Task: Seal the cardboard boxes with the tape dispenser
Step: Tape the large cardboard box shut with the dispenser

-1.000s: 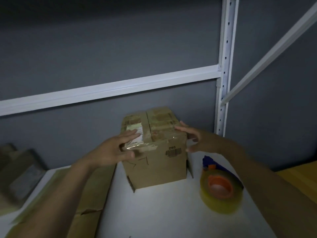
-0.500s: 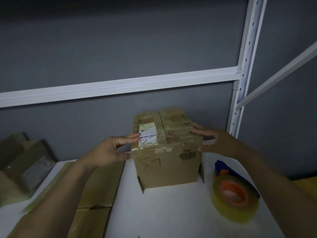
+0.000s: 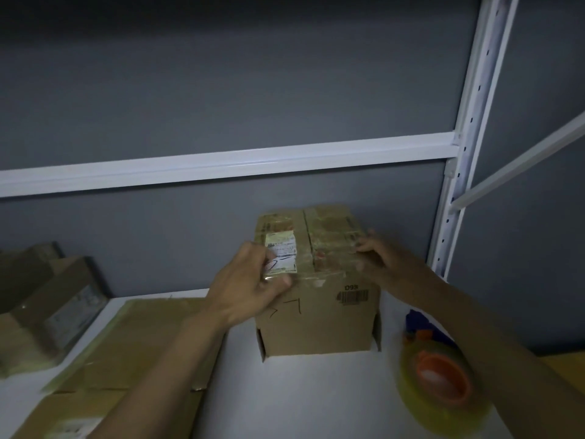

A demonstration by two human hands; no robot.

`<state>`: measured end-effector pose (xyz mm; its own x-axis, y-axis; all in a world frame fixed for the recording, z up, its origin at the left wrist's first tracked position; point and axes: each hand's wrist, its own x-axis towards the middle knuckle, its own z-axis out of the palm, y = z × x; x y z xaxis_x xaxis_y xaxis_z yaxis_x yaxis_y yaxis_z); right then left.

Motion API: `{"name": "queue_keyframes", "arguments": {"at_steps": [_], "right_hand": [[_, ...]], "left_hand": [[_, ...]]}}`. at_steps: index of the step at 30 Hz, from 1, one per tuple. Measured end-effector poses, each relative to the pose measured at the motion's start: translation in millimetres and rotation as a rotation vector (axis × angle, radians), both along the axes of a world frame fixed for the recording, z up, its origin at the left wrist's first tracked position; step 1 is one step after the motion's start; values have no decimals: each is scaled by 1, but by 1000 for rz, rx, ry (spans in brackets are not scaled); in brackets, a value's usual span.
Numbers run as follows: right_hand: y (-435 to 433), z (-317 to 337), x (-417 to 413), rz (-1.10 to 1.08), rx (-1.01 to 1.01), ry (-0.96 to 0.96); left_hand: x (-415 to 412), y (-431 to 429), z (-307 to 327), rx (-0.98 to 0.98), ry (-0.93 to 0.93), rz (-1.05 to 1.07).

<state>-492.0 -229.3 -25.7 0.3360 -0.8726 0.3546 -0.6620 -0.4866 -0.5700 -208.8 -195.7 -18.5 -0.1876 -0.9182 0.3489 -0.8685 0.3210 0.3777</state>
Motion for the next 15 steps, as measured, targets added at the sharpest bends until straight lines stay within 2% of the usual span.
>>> {"name": "queue_keyframes", "arguments": {"at_steps": [2,5,7,12,15], "right_hand": [[-3,8,19,-66,-171,74],[-9,-5,41,-229,-394,307],[-10,-16,48,-293,-499,316],[-4,-16,50,-351,-528,313],[-4,-22,38,-250,-552,379]], "left_hand": [[-15,-5,5,-8,-121,20],[-26,-18,-5,-113,-227,7],[-24,-27,-13,-208,-295,-36],[-22,-31,-14,-213,-376,-59],[-16,-31,-12,-171,-330,-96]]}}
